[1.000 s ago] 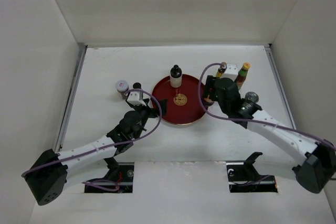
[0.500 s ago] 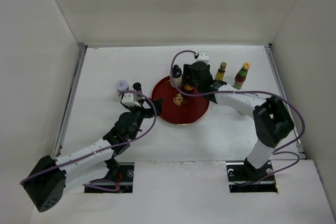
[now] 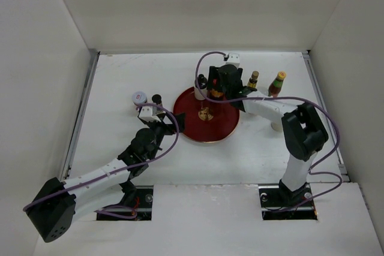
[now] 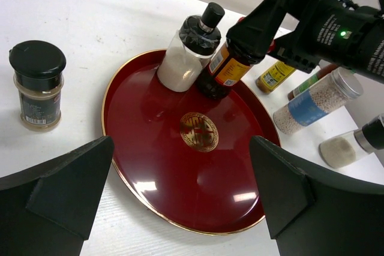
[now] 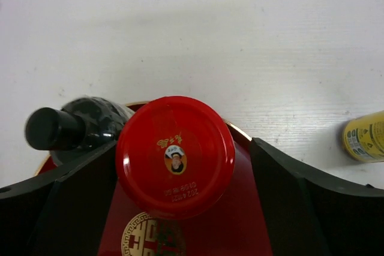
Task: Organize the condiment bottles
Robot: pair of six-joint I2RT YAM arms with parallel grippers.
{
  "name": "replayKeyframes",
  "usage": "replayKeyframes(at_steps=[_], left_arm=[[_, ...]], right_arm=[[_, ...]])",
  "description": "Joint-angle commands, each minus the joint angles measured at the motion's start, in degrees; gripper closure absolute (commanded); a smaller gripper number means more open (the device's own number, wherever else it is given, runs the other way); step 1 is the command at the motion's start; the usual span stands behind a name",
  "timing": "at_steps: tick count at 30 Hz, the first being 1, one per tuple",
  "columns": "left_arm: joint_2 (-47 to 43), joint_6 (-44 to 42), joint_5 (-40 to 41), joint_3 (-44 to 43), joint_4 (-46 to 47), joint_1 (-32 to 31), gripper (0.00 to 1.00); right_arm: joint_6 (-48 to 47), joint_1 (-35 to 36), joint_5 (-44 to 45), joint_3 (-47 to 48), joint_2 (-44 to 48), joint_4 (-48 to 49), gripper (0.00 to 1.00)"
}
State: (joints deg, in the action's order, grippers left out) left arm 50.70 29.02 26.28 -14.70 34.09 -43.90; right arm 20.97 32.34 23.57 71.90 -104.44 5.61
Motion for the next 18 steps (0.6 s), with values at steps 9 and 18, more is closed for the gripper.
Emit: replayKeyframes(at_steps=[9,18], left_arm=[[-0.08,0.78,-0.71,0.46,3.00,-0.44,0.02],[1.86,1.13,-0.71,-0.24,4.23,-0.79,0.02]], right_arm=[[0.29,-3.98,3.23,-11.68,30.42,-2.60,0.00],[-0.05,-11.73,5.17,-18.82,31.50,-10.35,0.00]])
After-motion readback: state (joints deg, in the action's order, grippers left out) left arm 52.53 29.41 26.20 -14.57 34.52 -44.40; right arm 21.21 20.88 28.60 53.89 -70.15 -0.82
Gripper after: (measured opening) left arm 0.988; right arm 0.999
